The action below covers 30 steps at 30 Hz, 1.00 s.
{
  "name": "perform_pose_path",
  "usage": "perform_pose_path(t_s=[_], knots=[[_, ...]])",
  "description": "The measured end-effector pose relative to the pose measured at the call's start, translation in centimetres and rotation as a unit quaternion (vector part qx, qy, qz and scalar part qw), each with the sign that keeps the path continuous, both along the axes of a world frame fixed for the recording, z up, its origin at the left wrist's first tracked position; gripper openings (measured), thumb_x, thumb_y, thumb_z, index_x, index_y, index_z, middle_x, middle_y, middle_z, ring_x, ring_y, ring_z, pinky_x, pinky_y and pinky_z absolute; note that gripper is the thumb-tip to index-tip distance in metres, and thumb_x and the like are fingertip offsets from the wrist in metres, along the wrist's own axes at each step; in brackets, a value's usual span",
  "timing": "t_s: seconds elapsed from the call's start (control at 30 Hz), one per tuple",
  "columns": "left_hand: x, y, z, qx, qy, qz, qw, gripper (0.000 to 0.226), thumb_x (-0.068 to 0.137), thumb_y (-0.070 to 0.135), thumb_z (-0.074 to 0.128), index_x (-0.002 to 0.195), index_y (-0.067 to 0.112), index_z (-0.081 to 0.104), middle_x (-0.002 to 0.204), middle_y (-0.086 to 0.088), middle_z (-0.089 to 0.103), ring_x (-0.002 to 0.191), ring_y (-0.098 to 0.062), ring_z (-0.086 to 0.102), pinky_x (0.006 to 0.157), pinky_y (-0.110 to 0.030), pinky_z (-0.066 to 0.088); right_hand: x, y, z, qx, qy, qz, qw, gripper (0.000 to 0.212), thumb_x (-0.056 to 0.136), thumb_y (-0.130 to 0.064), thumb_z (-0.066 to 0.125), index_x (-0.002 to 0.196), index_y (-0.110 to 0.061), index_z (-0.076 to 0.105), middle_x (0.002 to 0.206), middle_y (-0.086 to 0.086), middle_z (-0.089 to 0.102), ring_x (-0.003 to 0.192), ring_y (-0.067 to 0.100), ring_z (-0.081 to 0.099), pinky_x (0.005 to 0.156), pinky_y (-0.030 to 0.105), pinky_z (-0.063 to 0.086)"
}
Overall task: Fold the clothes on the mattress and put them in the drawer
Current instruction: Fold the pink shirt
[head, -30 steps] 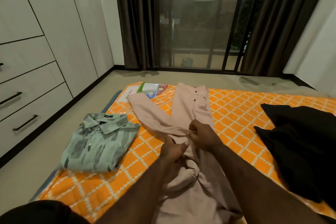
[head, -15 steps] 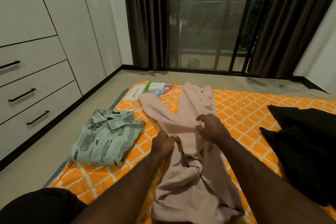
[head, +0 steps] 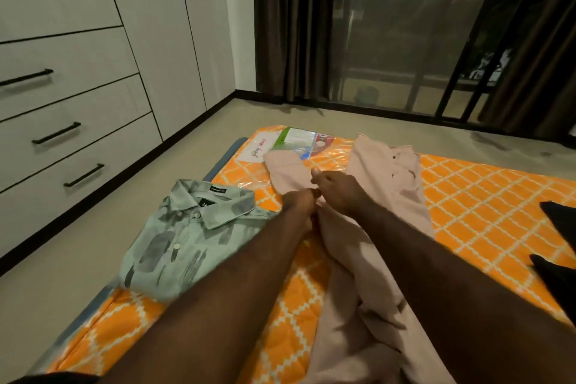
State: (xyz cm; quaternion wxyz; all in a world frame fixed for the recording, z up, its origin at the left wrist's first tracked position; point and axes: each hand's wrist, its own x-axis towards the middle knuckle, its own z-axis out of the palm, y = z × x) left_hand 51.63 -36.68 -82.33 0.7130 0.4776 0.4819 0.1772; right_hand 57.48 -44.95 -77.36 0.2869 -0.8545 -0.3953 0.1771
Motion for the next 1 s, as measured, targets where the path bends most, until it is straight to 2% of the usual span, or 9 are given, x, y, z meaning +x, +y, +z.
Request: perform_pose_path(t_s=[0.2,0.27,0.37,0.47,0.6,0.7,0.8,0.9,1.0], knots=[[2.4,1.4,0.5,0.082,-0.021,-0.063,0.994,0.032,0.098,0.004,0.046,0.129,-0.001,0.054,0.113,-0.021,0.069,0.085,-0.03,0.072,0.039,-0.026,0.045,3.3,5.0,2.0,-0.026,0.335,-0.092,0.937,0.084,0.095,-0.079,0.026,0.146,-0.016,0.048,0.147,0.019,0.046,0.126,0.041,0.05,0.096,0.05,0.047],[2.1,1.1,1.4,0.093,-0.043,-0.077,0.992,0.031,0.105,0.004,0.037,0.131,0.002,0.054,0.113,-0.013,0.069,0.088,-0.021,0.07,0.039,-0.022,0.047,3.8,5.1,2.0,-0.028,0.354,-0.093,0.93,0.082,0.093,-0.079,0.037,0.144,-0.016,0.049,0.141,0.016,0.052,0.122,0.037,0.055,0.096,0.049,0.051],[1.2,0.4,2.4,0.138,-0.116,-0.142,0.973,0.045,0.096,-0.01,0.047,0.138,0.004,0.052,0.123,-0.015,0.066,0.099,-0.027,0.07,0.064,-0.034,0.063,4.2,4.1,1.8,-0.003,0.374,-0.102,0.922,0.066,0.091,-0.07,0.056,0.131,-0.018,0.057,0.126,0.014,0.061,0.111,0.031,0.063,0.088,0.042,0.056],[0.6,-0.5,3.2,0.274,-0.127,-0.237,0.923,0.054,0.081,-0.014,0.057,0.133,0.001,0.059,0.118,-0.016,0.068,0.106,-0.03,0.067,0.086,-0.047,0.061,5.0,2.3,2.2,0.055,0.423,-0.126,0.896,0.054,0.088,-0.057,0.068,0.12,-0.014,0.069,0.12,0.013,0.068,0.116,0.03,0.065,0.099,0.043,0.053],[0.0,-1.9,4.9,0.397,-0.14,-0.339,0.841,0.029,0.084,0.008,0.066,0.111,0.013,0.073,0.097,-0.007,0.072,0.091,-0.025,0.068,0.08,-0.043,0.058,5.7,-0.8,4.2,0.084,0.419,-0.181,0.886,0.04,0.089,-0.025,0.067,0.124,-0.005,0.068,0.094,0.014,0.073,0.092,0.027,0.071,0.074,0.036,0.059],[-0.1,-2.6,5.7,0.392,-0.161,-0.246,0.872,0.016,0.092,0.02,0.066,0.097,0.01,0.077,0.09,-0.009,0.074,0.083,-0.023,0.068,0.078,-0.045,0.056,5.6,-3.7,6.8,0.152,0.431,-0.202,0.866,0.035,0.091,-0.018,0.055,0.124,-0.008,0.064,0.104,0.017,0.072,0.093,0.031,0.068,0.081,0.04,0.058],[0.1,-2.6,6.1,0.344,-0.128,-0.116,0.923,0.028,0.089,0.04,0.069,0.099,0.014,0.07,0.096,-0.001,0.07,0.088,-0.017,0.063,0.083,-0.04,0.052,6.5,-6.2,8.8,0.258,0.438,-0.198,0.838,0.036,0.091,-0.025,0.052,0.117,-0.005,0.068,0.101,0.018,0.073,0.089,0.031,0.067,0.088,0.04,0.054],[0.1,-3.2,6.9,0.199,-0.118,-0.23,0.945,0.042,0.091,0.052,0.067,0.116,0.019,0.06,0.113,0.0,0.065,0.099,-0.021,0.061,0.086,-0.039,0.049,7.7,-8.2,10.8,0.342,0.44,-0.156,0.815,0.053,0.083,-0.03,0.058,0.131,-0.01,0.066,0.128,0.019,0.068,0.108,0.035,0.064,0.106,0.048,0.047],[0.2,-5.0,7.4,0.132,-0.159,-0.353,0.913,0.034,0.095,0.05,0.064,0.114,0.021,0.063,0.104,-0.003,0.066,0.093,-0.022,0.064,0.08,-0.038,0.053,8.5,-9.1,12.6,0.383,0.436,-0.118,0.806,0.063,0.078,-0.031,0.06,0.138,-0.012,0.063,0.137,0.018,0.063,0.12,0.038,0.059,0.112,0.053,0.04]])
